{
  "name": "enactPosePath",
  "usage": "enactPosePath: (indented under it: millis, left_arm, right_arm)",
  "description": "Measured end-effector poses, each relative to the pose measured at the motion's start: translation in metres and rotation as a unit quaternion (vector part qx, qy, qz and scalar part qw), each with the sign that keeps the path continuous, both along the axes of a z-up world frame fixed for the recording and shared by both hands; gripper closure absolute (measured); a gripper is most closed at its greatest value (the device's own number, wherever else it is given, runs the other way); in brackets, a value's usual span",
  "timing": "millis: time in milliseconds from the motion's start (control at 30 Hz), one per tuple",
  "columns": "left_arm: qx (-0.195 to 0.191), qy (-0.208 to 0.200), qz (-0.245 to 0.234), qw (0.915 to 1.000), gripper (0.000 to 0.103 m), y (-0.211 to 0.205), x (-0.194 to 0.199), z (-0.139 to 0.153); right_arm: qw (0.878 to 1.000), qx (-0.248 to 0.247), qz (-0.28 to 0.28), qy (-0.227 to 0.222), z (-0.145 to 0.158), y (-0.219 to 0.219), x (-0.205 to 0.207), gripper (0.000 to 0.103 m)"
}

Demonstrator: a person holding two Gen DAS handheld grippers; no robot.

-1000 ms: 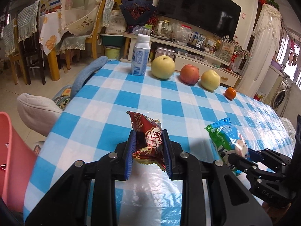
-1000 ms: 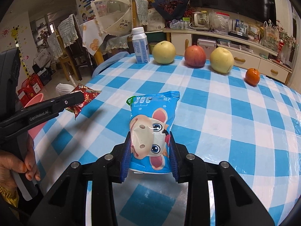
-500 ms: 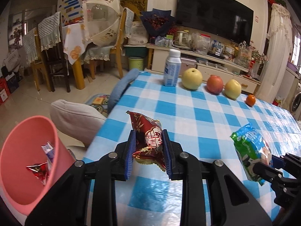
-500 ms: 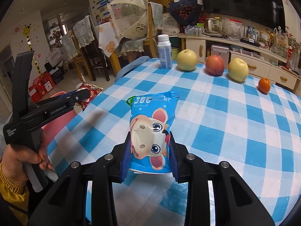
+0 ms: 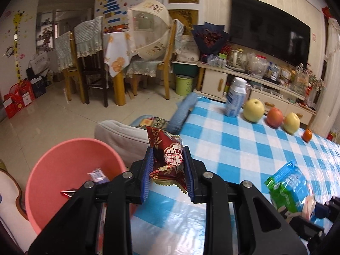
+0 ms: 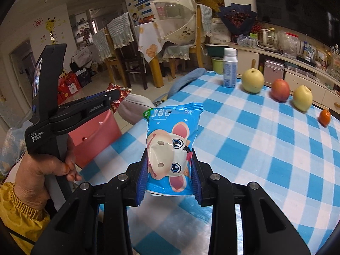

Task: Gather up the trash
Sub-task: 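Lift both packets and carry them over the pink bucket, then open both grippers to drop the packets into the pink bucket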

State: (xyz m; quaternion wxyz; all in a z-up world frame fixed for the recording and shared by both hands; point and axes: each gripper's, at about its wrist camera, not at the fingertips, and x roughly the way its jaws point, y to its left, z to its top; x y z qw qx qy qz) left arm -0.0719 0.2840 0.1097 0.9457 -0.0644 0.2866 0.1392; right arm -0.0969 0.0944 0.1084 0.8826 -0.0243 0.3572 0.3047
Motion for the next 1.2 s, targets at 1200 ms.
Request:
enactPosePath:
  millis: [1200]
  left_arm:
    - [-0.038, 0.022, 0.177, 0.9833, 0.073, 0.158, -0.040, 0.006]
  right_arm:
    - [0.981, -0.067, 0.181, -0.015, -0.027, 0.231, 0.009, 0.066]
